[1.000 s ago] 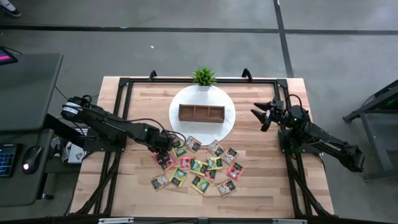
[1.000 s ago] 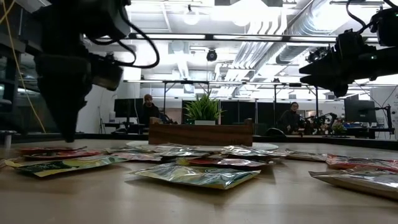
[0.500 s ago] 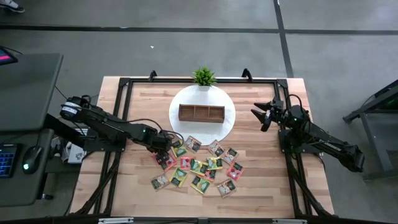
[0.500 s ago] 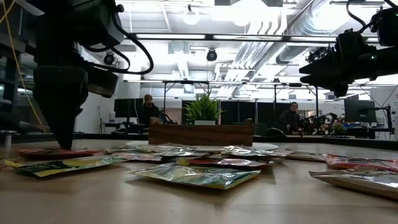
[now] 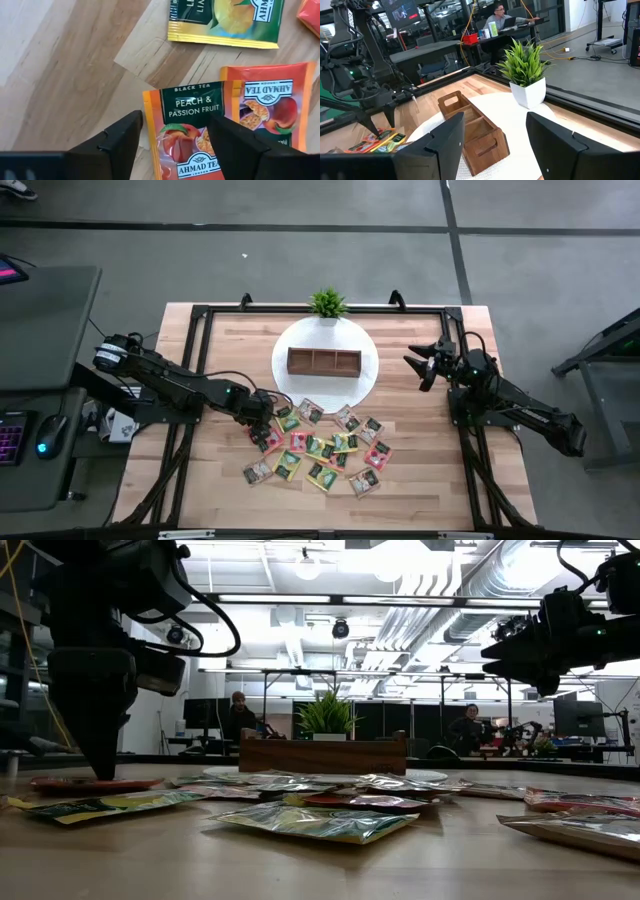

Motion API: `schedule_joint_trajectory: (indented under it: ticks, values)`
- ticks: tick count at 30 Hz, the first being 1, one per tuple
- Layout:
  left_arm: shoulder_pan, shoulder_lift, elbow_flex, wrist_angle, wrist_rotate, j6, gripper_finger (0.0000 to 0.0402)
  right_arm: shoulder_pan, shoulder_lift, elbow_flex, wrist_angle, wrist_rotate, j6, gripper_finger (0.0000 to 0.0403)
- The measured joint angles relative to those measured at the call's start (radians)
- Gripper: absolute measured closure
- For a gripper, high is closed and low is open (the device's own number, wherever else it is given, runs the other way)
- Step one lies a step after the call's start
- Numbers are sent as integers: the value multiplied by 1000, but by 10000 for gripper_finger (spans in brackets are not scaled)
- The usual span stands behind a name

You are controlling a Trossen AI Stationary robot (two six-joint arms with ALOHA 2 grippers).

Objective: Pick & Place Tea
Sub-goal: Put the orange tea bag into the left section of the wooden organizer

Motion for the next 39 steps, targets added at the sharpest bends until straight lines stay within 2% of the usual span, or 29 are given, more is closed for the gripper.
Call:
schedule_joint_trajectory:
  ticks: [7,14,19,25,34,39]
  values:
    - [-1,2,-4,-10,-50,-4,240,0,0,0,0,0,0,194]
    - [0,41,1,-20,-44,1,292,0,0,0,0,0,0,194]
    - [-1,41,1,-24,-76,-16,326,0,0,0,0,0,0,194]
    - [-1,41,1,-8,-75,5,393,0,0,0,0,0,0,194]
    - [-1,24,10,-19,-99,-2,400,0,0,0,0,-1,0,194]
    - [0,-27,6,-39,-167,-47,401,0,0,0,0,-1,0,194]
